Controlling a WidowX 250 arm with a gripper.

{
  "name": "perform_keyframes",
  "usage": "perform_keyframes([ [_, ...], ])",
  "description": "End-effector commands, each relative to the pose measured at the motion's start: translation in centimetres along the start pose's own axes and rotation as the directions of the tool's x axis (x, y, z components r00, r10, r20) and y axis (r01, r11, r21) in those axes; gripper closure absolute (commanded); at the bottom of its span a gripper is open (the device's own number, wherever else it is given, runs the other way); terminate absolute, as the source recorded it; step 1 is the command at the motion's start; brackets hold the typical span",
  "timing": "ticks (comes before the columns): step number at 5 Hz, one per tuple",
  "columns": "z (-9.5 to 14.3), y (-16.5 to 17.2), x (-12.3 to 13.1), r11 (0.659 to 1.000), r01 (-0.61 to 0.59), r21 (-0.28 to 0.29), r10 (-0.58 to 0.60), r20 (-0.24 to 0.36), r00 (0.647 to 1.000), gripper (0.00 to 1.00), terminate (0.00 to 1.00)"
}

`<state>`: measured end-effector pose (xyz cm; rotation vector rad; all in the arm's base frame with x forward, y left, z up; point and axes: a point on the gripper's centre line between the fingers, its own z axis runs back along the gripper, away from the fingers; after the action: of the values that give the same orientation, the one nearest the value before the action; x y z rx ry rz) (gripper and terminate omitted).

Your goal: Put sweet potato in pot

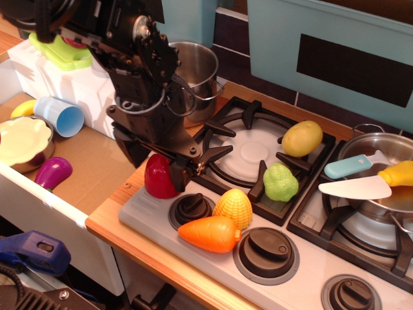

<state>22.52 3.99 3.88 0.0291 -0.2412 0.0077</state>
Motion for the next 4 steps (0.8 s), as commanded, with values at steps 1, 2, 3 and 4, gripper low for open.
perform_keyframes([
  [1, -1.4, 0.2, 0.5, 1.000, -0.013, -0.004, 0.014, 0.055, 0.998, 0.00, 0.00],
  [2, -2.1, -0.1, 0.3, 0.999, -0.031, -0.029, 0.033, 0.056, 0.998, 1.00, 0.00],
  [3, -1.6, -0.3, 0.0, 0.999, -0.034, -0.019, 0.035, 0.050, 0.998, 1.00, 0.00],
  [4, 1.0, 0.7, 1.0, 1.000, 0.019, 0.013, -0.019, 0.001, 1.000, 1.00, 0.00],
])
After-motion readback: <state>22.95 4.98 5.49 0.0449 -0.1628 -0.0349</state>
